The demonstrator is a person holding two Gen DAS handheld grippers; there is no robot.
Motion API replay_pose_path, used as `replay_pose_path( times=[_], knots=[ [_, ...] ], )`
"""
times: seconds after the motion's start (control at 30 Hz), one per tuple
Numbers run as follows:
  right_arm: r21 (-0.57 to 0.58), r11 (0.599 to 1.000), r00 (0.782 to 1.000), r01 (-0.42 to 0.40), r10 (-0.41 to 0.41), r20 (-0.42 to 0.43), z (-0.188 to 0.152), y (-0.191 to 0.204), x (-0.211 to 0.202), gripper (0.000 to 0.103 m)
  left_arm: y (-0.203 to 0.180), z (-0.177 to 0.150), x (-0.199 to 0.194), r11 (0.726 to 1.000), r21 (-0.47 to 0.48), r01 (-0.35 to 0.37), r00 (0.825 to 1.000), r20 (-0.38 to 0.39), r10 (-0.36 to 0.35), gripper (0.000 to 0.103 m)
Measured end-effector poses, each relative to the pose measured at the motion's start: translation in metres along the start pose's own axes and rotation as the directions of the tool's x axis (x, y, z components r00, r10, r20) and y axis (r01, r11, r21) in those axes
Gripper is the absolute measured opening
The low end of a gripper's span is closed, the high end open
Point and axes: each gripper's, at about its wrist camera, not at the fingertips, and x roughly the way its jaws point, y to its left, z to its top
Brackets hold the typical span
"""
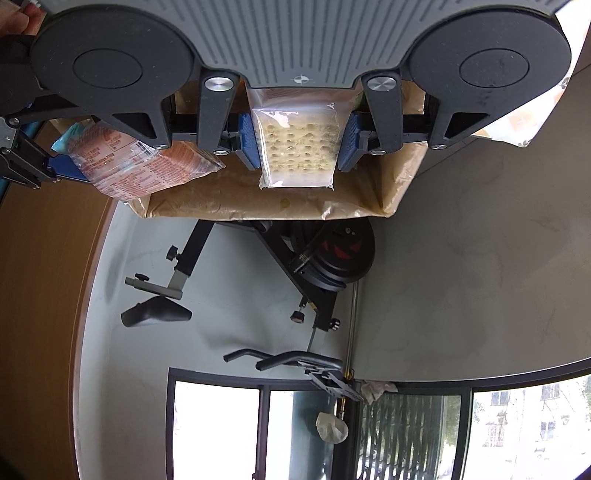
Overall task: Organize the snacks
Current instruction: 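Open both tools to drop the packs into the box, then return both tools to the pile and close the right tool on the small orange snack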
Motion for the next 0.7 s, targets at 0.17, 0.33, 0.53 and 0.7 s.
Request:
replay_pose_path(
  times=[0.17, 0.33, 0.53, 0.7],
  knots=[
    [0.04, 0.999, 1.0, 0.013, -0.012, -0.026, -0.006, -0.003, 0.001, 0.077, -0.002, -0.003, 0.007, 1.0, -0.002, 0.023, 0.999, -0.027, -0.023, 0.058],
    [0.073, 0.997, 1.0, 0.001, -0.001, -0.006, -0.003, -0.009, -0.012, 0.076, 0.003, -0.007, -0.006, 0.999, -0.003, 0.034, 0.999, -0.013, -0.034, 0.074],
    [0.075, 0.997, 1.0, -0.013, 0.013, 0.0, -0.005, -0.009, -0.03, 0.076, 0.021, -0.012, -0.029, 1.0, 0.0, -0.001, 1.0, -0.008, 0.001, 0.074],
    [0.098, 0.995, 1.0, -0.027, 0.026, 0.006, -0.008, -0.007, -0.049, 0.076, 0.044, -0.016, -0.06, 0.998, 0.014, -0.068, 0.998, 0.008, 0.068, 0.074]
  ],
)
